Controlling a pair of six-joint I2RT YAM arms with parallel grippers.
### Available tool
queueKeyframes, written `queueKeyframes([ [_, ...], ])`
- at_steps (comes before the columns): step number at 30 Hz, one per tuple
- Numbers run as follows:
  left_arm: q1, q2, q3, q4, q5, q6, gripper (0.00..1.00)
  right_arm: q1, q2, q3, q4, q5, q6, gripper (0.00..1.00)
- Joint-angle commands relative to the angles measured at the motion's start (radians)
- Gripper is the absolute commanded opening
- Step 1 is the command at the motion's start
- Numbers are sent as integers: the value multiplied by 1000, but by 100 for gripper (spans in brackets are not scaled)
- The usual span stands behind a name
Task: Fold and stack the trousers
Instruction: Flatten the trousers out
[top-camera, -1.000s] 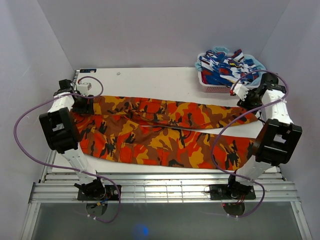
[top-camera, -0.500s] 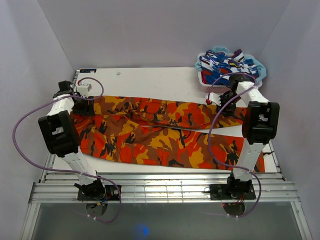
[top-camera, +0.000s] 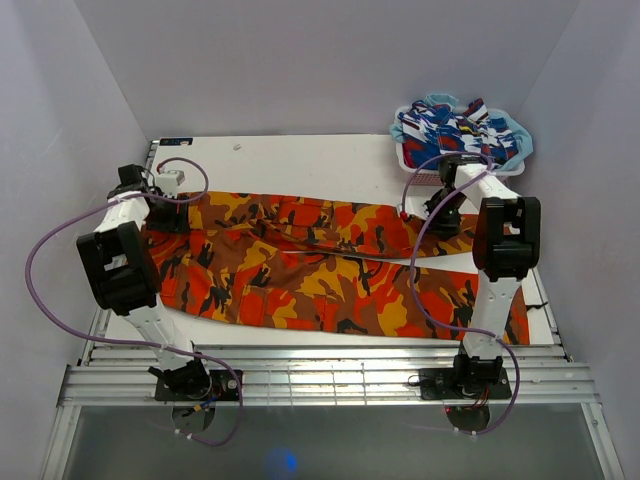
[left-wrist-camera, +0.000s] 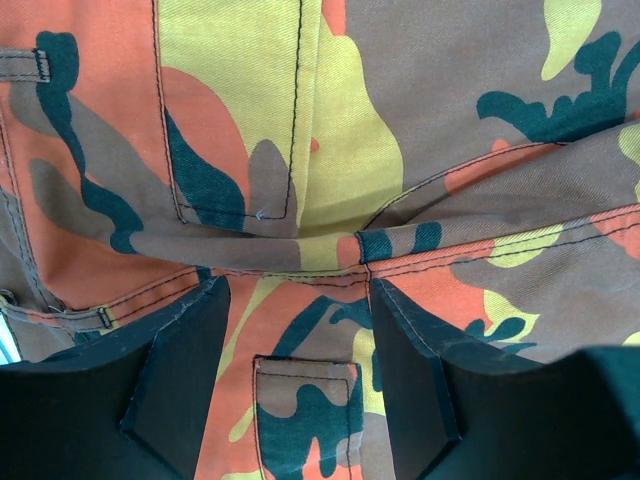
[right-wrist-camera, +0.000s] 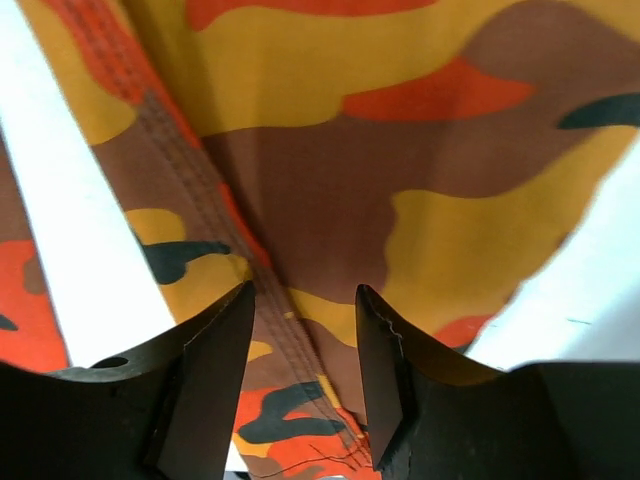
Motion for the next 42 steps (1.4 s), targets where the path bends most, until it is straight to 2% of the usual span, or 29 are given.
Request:
queueKeyframes([
  [1, -3, -40, -11, 22, 26, 7, 69, -7, 2, -24, -41, 54, -34, 50],
  [6, -3, -45, -14, 28, 12, 16, 69, -7, 6, -43, -41, 88, -45, 44],
  [10, -3, -46, -22, 36, -5, 23, 69, -10, -12, -46, -51, 107, -60, 35],
  [17, -3, -26, -19, 53, -37, 4, 68, -12, -73, -6, -119, 107, -60, 8],
  [22, -2, -16, -11, 57, -51, -10, 68, -19, -176, -32, -149, 157, -29, 8],
  [26, -3, -13, -2, 60, -53, -16, 68, -18, -273, -145, -153, 237, 24, 8],
  [34, -3, -13, -10, 67, -60, -17, 67, -19, -541, -606, -35, 334, 123, 8],
  [37, -1, -6, -14, 68, -62, -17, 67, -19, -603, -684, 5, 328, 159, 30],
  [38, -2, -5, -14, 70, -60, -16, 67, -19, -610, -694, 5, 320, 172, 42],
  [40, -2, -6, -16, 67, -60, -16, 67, -21, -624, -675, -4, 291, 213, 52],
  [41, -2, -8, -16, 65, -57, -13, 67, -23, -624, -620, -11, 274, 227, 62],
  [42, -2, -14, -14, 59, -48, -7, 67, -30, -614, -581, -19, 233, 265, 63],
])
